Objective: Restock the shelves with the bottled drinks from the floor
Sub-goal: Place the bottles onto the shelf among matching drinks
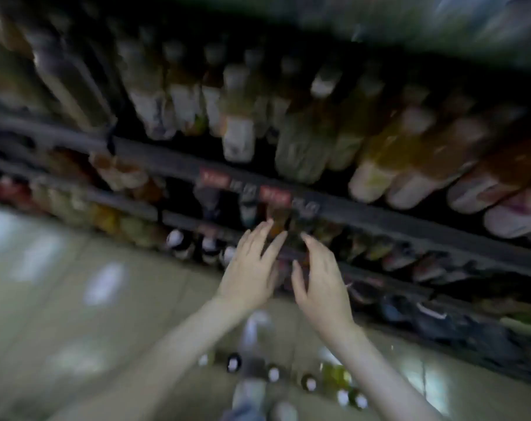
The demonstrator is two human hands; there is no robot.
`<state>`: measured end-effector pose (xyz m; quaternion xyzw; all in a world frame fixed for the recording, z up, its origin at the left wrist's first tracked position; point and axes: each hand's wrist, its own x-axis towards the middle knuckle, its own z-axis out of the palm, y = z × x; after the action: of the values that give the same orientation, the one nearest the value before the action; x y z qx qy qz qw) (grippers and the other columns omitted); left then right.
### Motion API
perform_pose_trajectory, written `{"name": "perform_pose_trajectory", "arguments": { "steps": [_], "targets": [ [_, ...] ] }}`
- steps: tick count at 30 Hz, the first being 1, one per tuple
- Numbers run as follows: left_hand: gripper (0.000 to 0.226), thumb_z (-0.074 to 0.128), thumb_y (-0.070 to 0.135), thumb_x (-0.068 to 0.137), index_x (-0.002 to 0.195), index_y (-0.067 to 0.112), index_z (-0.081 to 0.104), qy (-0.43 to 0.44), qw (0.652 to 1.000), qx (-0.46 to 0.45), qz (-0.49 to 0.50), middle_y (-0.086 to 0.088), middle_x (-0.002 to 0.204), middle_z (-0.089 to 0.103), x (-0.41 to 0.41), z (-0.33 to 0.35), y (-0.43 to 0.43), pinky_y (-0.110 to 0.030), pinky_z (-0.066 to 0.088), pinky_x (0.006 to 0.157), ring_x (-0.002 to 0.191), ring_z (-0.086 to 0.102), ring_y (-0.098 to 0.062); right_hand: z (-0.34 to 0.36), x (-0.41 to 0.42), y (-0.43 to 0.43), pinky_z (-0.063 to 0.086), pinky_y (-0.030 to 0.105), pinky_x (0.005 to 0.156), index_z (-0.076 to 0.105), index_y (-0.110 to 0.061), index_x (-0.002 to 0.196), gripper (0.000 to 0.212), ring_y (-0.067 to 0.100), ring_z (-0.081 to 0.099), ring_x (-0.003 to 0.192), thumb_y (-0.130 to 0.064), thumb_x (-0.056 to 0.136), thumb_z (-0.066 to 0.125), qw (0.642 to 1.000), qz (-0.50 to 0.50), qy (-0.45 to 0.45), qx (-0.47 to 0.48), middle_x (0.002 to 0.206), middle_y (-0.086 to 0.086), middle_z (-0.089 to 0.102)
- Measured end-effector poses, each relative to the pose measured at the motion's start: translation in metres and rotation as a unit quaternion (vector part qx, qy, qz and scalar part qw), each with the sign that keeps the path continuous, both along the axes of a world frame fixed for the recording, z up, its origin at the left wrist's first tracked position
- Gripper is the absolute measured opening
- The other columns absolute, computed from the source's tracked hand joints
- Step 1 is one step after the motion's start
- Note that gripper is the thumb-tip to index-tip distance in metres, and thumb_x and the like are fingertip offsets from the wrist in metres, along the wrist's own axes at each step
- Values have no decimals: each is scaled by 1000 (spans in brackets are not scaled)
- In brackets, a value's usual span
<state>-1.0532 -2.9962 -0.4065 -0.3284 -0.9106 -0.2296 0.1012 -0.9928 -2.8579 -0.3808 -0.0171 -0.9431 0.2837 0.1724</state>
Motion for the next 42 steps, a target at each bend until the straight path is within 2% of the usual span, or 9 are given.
{"name": "perform_pose_trajectory", "arguments": {
  "steps": [5,9,12,18,23,32,36,40,42],
  "targets": [
    [50,53,22,75,122,7,63,-245,949,-116,161,-22,125,60,72,-179,-105,-42,56,70,96,65,-41,-192,43,-41,39,32,101,42,-7,141,46,31,47,126,-15,96,48,943,57,-329,2,138,13,49],
    [61,65,11,68,128,3,57,-372,891,-132,224,-25,126,58,130,-305,-158,-44,55,70,94,64,-43,-330,80,-74,43,37,97,41,-8,142,51,31,51,120,-15,93,54,879,111,-462,47,133,15,52],
    [67,70,1,73,136,4,50,-422,864,-118,250,-26,137,48,163,-388,-172,-48,52,82,110,56,-47,-434,98,-101,54,45,81,49,-5,137,60,38,62,103,-7,80,69,851,144,-500,72,118,19,61],
    [74,60,8,86,150,9,24,-449,821,-94,340,-19,153,28,174,-521,-191,-42,37,102,132,39,-39,-588,75,-191,29,40,112,8,-25,154,69,28,26,140,-19,97,46,840,308,-422,146,157,7,18],
    [72,56,15,92,152,17,16,-477,782,-97,389,-13,157,17,183,-556,-219,-33,26,109,141,25,-30,-665,62,-240,46,42,89,33,-13,138,48,37,51,115,-5,94,49,808,358,-421,204,137,23,40],
    [88,73,21,81,151,20,19,-586,770,-10,253,-14,157,21,160,-401,-220,-33,28,109,141,29,-33,-417,42,-168,47,30,74,55,-27,115,39,28,61,93,-40,81,71,823,178,-535,-65,95,6,67],
    [99,68,59,58,141,14,41,-610,780,20,139,-13,135,54,112,-281,-188,-44,44,102,121,54,-34,-245,7,-126,48,21,65,62,-38,98,31,13,64,73,-38,72,80,817,168,-534,-133,76,-6,69],
    [73,74,65,50,112,32,52,-598,796,29,91,11,104,66,65,-155,-156,-34,51,86,100,63,-16,-117,-24,-90,54,25,79,63,-27,101,28,11,67,87,-21,78,78,824,108,-484,-274,92,-2,71],
    [47,82,49,62,100,37,57,-639,757,112,79,16,98,67,49,-100,-142,-27,51,85,99,64,-10,-72,-28,-74,55,39,89,61,-32,105,34,18,67,98,-33,77,79,809,64,-470,-347,99,0,72]
  ]
}}
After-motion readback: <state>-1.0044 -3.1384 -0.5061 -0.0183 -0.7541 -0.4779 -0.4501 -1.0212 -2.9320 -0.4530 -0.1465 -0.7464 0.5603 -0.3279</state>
